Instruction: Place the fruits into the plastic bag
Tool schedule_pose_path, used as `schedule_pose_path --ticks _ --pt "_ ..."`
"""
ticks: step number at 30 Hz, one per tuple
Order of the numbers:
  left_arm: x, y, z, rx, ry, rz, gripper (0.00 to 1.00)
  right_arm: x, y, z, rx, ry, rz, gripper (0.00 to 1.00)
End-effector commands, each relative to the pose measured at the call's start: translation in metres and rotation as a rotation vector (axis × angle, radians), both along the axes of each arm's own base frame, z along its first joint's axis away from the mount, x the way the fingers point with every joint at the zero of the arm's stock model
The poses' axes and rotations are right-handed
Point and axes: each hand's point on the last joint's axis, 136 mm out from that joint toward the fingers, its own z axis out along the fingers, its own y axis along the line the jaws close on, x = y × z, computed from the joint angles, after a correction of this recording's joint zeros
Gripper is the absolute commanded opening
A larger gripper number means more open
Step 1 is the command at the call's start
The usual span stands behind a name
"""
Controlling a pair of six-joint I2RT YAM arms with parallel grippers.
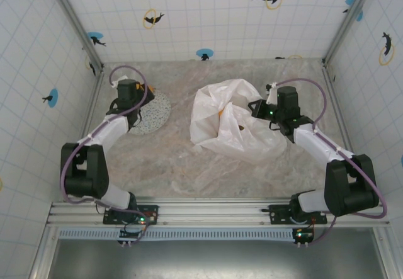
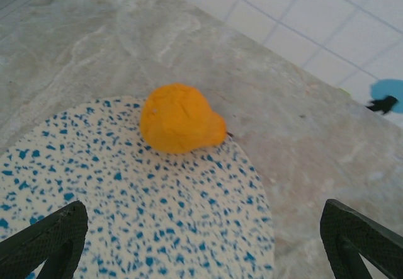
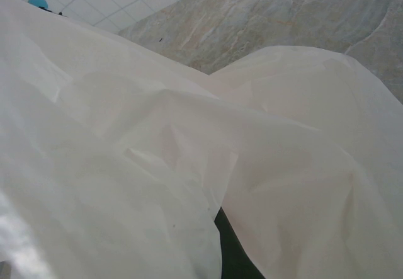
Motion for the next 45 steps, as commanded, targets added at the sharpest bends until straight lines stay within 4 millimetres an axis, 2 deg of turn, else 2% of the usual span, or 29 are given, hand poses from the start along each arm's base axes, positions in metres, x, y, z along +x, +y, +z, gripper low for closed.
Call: schedule_pose_path --ticks 1,5,13,22,27,32,39,45 --pt "0.024 0.013 0.002 -0.04 -0.019 0.031 0.97 0.002 0.001 0.005 0.011 -0.027 0.005 0.0" --pt "0.045 0.025 -0.015 -0.067 0.013 0.044 0.98 -0.001 0.007 0.007 0.031 -0.025 0.032 0.0" --pt "0.082 0.031 -0.044 -0.08 0.065 0.022 0.98 0.001 0.008 0.009 0.034 -0.024 0.031 0.0" --pt "0.107 0.03 -0.08 -0.093 0.144 -0.001 0.98 0.005 0.01 0.011 0.031 -0.021 0.033 0.0" --pt "0.113 0.026 -0.103 -0.096 0.195 -0.02 0.98 0.006 0.011 0.011 0.027 -0.021 0.032 0.0" --pt "0.113 0.025 -0.117 -0.094 0.225 -0.026 0.95 0.005 0.011 0.01 0.026 -0.016 0.031 0.0" --pt "0.11 0.024 -0.127 -0.098 0.246 -0.036 0.83 0.002 0.011 0.009 0.023 -0.014 0.032 0.0" --pt "0.104 0.023 -0.123 -0.108 0.231 -0.038 0.72 -0.001 0.011 0.007 0.023 -0.011 0.033 0.0"
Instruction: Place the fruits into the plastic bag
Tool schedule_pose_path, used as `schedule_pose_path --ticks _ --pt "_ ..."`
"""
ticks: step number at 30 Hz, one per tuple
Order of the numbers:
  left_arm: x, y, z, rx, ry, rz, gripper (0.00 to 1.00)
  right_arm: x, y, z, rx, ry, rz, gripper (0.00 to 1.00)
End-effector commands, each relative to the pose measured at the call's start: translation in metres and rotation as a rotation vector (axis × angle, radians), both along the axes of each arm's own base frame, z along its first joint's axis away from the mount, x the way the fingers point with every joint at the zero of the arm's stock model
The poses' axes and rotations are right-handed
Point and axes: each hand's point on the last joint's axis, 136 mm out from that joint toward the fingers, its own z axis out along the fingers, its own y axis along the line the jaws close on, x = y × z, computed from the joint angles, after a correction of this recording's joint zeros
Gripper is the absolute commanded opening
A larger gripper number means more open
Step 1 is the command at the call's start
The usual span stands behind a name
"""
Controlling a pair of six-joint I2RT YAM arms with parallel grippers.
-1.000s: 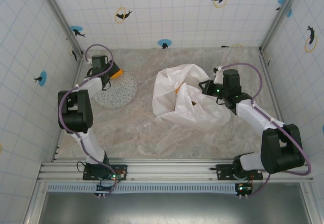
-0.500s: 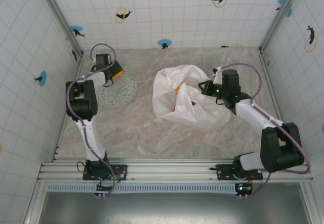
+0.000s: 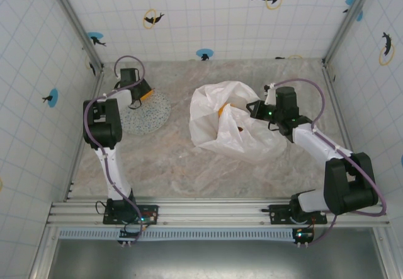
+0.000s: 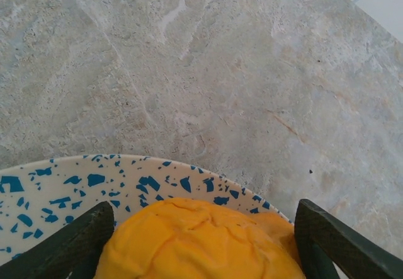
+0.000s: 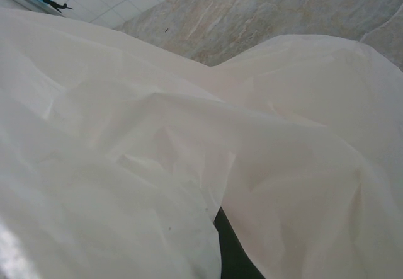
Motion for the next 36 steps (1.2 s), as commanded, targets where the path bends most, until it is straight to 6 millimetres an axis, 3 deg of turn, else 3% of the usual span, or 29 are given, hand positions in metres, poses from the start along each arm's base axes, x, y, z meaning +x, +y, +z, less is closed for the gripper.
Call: schedule_pose_path --ticks 1,10,20,25,29,36 --pt "-0.01 0.002 -0.006 -0.006 0.022 -0.009 0.71 0.002 0.002 0.011 0.008 -0.028 0.002 0.0" --pt "-0.039 0.002 0.036 -0.027 -0.075 0.024 0.65 0.0 0.004 0.013 0.01 -0.032 0.008 0.0" --pt "-0.116 -0.023 0.1 -0.2 -0.238 -0.016 0.63 0.004 0.0 0.013 -0.014 -0.042 -0.018 0.0" --pt "-0.152 -0.058 0.136 -0.306 -0.313 -0.13 0.62 0.005 0.001 0.011 -0.012 -0.041 -0.015 0.0" --pt "-0.187 -0.11 0.158 -0.316 -0.328 -0.302 0.61 0.006 0.001 0.011 -0.013 -0.044 -0.014 0.0" --pt "-0.256 -0.188 0.175 -0.324 -0.323 -0.59 0.62 0.008 0.001 0.009 -0.016 -0.04 -0.012 0.0"
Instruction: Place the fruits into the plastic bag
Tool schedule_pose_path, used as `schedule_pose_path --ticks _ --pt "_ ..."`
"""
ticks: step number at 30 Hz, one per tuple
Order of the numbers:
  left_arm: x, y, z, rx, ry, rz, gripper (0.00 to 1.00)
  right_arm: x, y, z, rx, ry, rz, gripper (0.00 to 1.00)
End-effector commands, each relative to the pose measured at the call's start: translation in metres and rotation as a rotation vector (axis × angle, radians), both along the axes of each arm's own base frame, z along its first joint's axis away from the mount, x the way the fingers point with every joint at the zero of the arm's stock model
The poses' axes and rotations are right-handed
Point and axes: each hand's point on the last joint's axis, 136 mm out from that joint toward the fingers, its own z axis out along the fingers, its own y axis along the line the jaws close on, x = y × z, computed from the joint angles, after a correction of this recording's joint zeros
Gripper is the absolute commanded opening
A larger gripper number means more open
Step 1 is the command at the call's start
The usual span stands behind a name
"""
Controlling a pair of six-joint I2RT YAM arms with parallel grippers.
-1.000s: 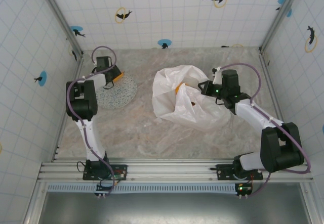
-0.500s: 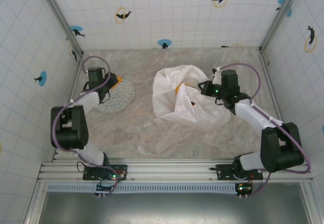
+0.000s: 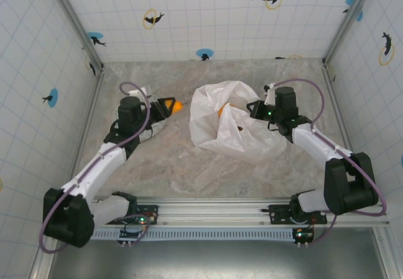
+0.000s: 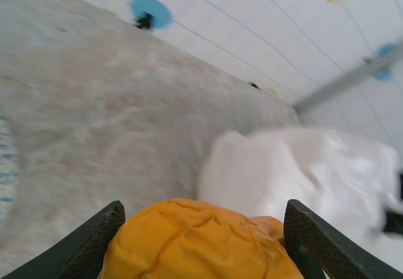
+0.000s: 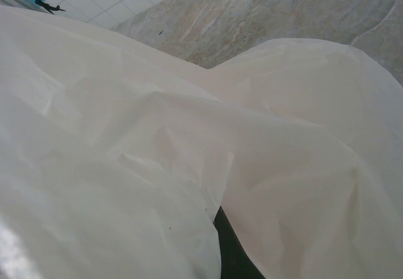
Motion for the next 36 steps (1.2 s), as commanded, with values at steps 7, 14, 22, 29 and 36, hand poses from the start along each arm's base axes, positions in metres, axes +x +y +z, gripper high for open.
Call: schedule_pose_path --ticks 7,14,22,29,36 --pt "-0.067 -0.082 -0.028 0.044 0.071 -0.31 0.61 0.007 0.003 0.011 0.007 -0.038 0.003 0.0" --pt "-0.053 -0.108 -0.047 0.143 0.087 -0.306 0.61 0.003 0.004 0.015 0.0 -0.04 0.006 0.0" --pt "-0.037 -0.133 -0.062 0.24 0.081 -0.311 0.61 -0.001 0.005 0.013 0.001 -0.035 0.012 0.0" --pt "-0.035 -0.157 -0.061 0.327 0.045 -0.357 0.61 -0.003 0.007 0.011 0.0 -0.035 0.016 0.0" --pt "-0.037 -0.18 -0.067 0.333 0.055 -0.421 0.61 -0.003 0.007 0.014 0.006 -0.041 0.015 0.0"
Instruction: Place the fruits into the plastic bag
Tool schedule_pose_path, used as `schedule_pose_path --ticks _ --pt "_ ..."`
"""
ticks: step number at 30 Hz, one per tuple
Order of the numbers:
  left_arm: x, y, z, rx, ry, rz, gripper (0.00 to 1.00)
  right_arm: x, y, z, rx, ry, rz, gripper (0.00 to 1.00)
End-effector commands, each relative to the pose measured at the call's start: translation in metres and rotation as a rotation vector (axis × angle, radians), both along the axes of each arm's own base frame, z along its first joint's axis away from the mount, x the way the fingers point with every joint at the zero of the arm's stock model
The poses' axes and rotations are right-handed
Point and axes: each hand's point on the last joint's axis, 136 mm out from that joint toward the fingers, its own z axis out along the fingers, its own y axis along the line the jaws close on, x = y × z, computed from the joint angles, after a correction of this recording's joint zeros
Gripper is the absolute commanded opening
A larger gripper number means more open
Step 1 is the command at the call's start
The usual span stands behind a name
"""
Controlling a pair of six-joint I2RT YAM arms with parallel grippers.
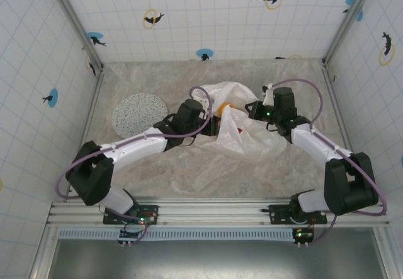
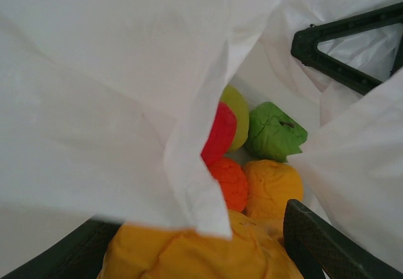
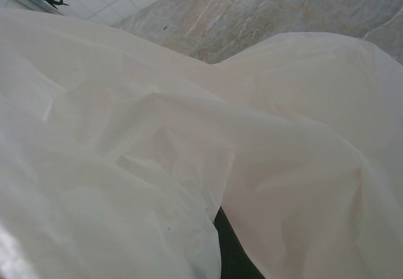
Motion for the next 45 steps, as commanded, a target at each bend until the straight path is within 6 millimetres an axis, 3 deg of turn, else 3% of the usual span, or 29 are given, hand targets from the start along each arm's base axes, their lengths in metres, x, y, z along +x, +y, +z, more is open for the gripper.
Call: schedule_pose_path --ticks 1,11,20,32,45 --pt "0.001 -0.015 0.002 0.029 -0.021 -0.052 0.61 0.0 0.001 0.015 0.009 -0.042 -0.001 0.0" --pt "0.007 -0.045 -0.011 -0.02 0.025 -0.109 0.64 -0.003 0.008 0.027 0.067 -0.049 0.031 0.0" --pt "0.004 -0.085 -0.002 -0.203 0.083 -0.177 0.66 -0.005 0.006 0.029 0.07 -0.052 0.018 0.0" --pt "-0.004 -0.098 -0.027 -0.176 0.148 -0.256 0.73 -0.006 0.0 0.021 0.059 -0.04 0.005 0.0" --pt "-0.006 -0.096 -0.022 -0.137 0.125 -0.286 0.84 -0.006 -0.004 0.018 0.056 -0.034 -0.004 0.0"
